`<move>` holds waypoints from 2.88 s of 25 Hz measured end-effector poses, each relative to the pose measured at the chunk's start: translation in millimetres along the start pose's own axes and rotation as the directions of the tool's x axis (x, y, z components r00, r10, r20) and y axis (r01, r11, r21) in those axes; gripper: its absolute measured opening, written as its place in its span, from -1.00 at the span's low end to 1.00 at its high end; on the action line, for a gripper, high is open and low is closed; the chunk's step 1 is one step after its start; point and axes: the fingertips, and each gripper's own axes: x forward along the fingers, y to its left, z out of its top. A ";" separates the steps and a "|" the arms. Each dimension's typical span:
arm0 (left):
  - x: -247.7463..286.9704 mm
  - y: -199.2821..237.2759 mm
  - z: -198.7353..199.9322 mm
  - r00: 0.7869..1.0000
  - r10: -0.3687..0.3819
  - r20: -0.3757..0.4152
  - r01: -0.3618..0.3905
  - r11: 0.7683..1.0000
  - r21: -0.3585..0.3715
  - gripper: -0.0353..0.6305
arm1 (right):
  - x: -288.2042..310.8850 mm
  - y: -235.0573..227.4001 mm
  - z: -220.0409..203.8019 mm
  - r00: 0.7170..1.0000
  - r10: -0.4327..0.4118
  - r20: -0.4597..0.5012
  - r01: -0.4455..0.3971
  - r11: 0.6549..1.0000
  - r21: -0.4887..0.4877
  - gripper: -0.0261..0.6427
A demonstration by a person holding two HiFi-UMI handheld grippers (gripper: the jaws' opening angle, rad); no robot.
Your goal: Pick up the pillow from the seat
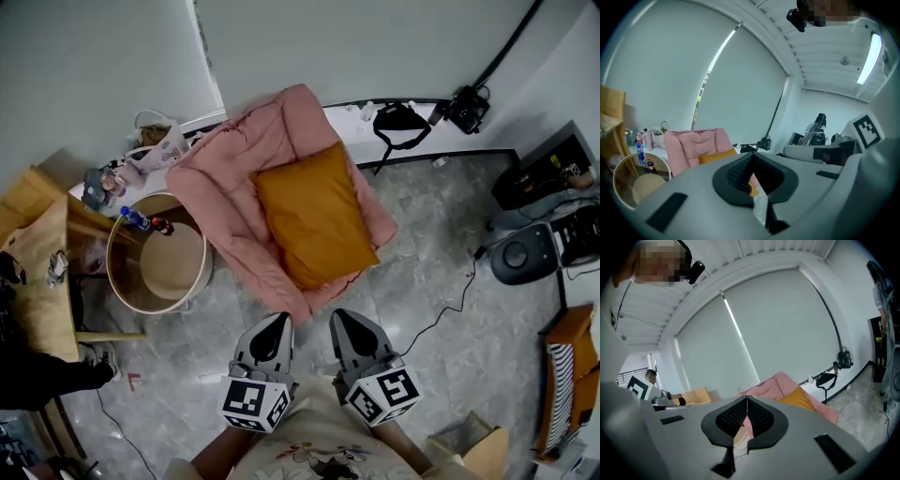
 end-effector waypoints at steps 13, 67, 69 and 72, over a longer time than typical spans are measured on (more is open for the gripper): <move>45.1 54.4 10.2 0.995 -0.082 -0.062 0.084 0.996 0.026 -0.88 | 53.9 -5.6 12.2 0.990 -0.142 0.011 0.142 0.989 -0.046 -0.86; 399.1 141.3 -224.4 0.872 0.037 -0.488 -0.131 0.978 -0.161 0.89 | 322.2 -334.5 -91.1 0.930 -0.014 -0.367 0.017 1.000 0.006 0.40; 405.5 142.5 -234.8 0.863 0.034 -0.504 -0.143 0.974 -0.178 0.89 | 328.7 -343.6 -99.9 0.925 -0.010 -0.381 0.015 1.000 0.011 0.40; 413.3 147.3 -250.5 0.851 0.048 -0.523 -0.173 0.966 -0.193 0.89 | 338.5 -354.5 -113.2 0.916 -0.006 -0.400 0.013 1.000 0.015 0.41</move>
